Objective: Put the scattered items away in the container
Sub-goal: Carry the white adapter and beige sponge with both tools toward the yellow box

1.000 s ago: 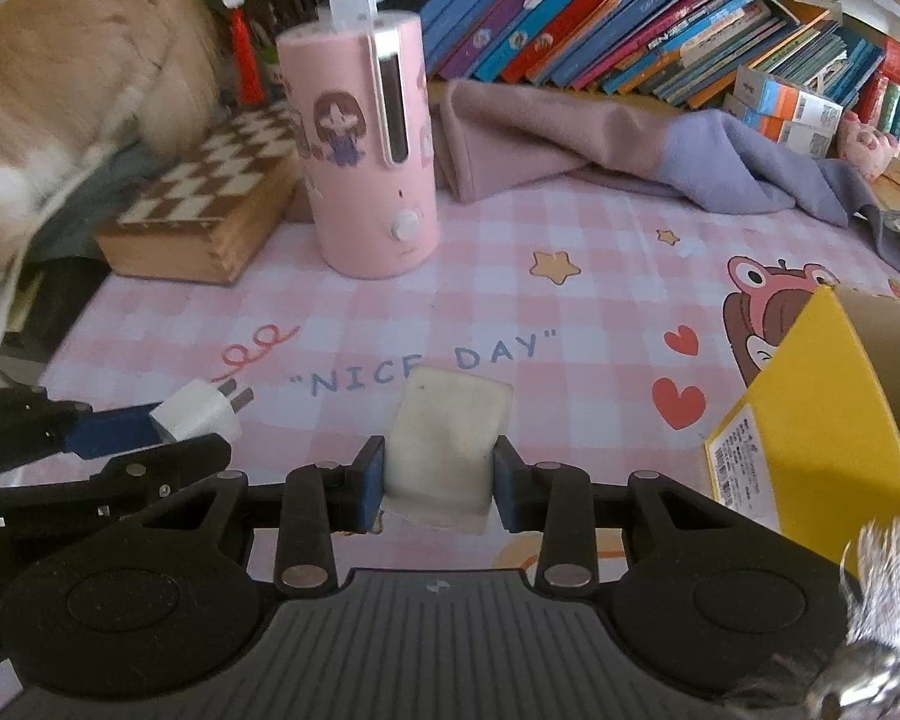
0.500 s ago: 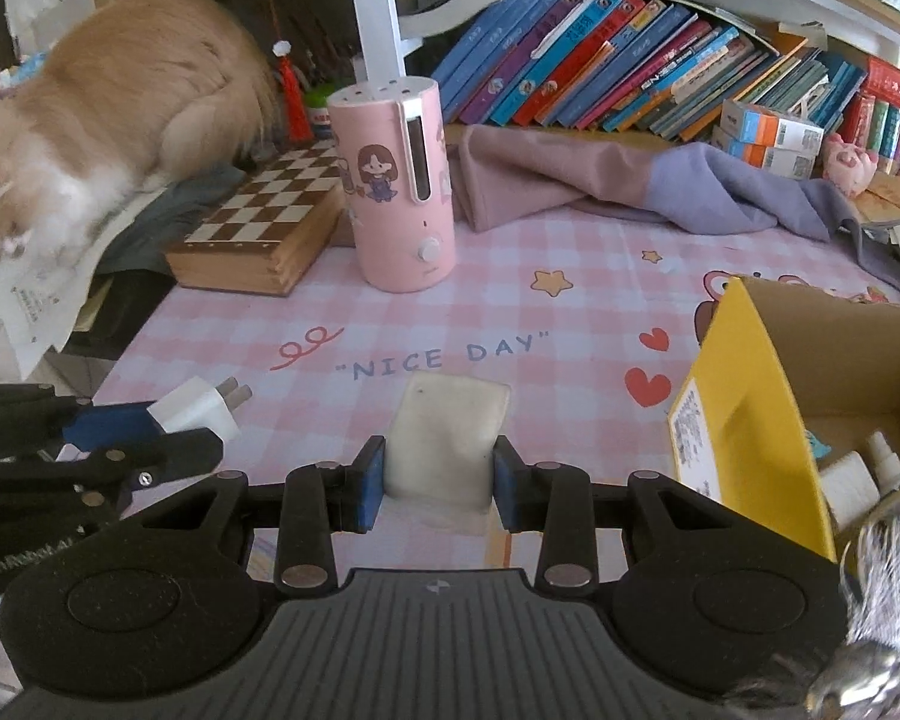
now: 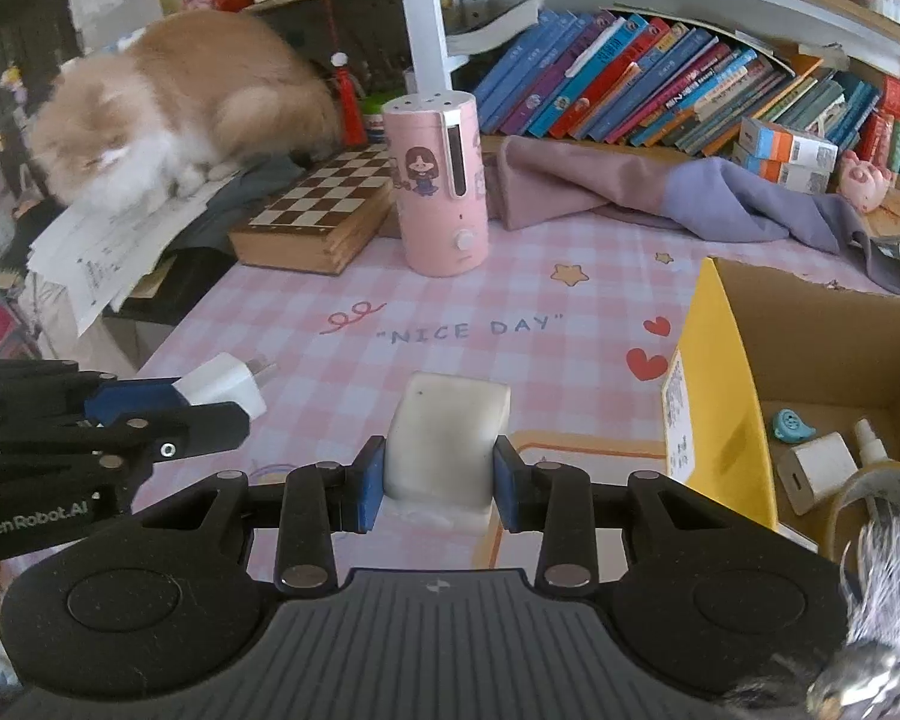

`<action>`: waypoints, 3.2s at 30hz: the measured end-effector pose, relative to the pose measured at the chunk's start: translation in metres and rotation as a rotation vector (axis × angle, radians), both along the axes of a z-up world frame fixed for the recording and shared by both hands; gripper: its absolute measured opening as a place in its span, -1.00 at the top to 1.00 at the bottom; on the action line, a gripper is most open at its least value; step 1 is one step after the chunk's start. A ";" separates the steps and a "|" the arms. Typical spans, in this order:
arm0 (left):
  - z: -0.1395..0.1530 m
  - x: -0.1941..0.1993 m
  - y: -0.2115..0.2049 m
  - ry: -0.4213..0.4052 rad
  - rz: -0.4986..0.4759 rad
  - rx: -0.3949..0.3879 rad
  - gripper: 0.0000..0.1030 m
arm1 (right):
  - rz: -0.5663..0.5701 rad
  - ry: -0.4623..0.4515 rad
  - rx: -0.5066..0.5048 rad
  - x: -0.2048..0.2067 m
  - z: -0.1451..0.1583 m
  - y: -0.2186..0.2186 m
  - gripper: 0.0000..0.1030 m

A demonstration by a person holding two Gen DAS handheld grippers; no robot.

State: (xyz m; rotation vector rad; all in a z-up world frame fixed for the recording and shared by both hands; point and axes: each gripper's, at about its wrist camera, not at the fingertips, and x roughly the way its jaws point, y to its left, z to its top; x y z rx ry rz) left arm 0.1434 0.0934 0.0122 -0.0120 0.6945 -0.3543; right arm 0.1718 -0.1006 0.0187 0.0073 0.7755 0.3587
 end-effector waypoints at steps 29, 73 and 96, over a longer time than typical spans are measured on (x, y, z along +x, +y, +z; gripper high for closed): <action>0.009 -0.101 -0.070 0.036 0.198 -0.016 0.52 | 0.202 0.024 0.008 -0.080 -0.003 -0.075 0.34; -0.004 -0.155 -0.082 0.046 -0.244 -0.064 0.52 | -0.227 0.004 -0.054 -0.211 0.006 -0.091 0.35; -0.002 -0.139 -0.145 0.038 -0.398 -0.023 0.52 | -0.373 0.015 -0.017 -0.217 0.000 -0.151 0.35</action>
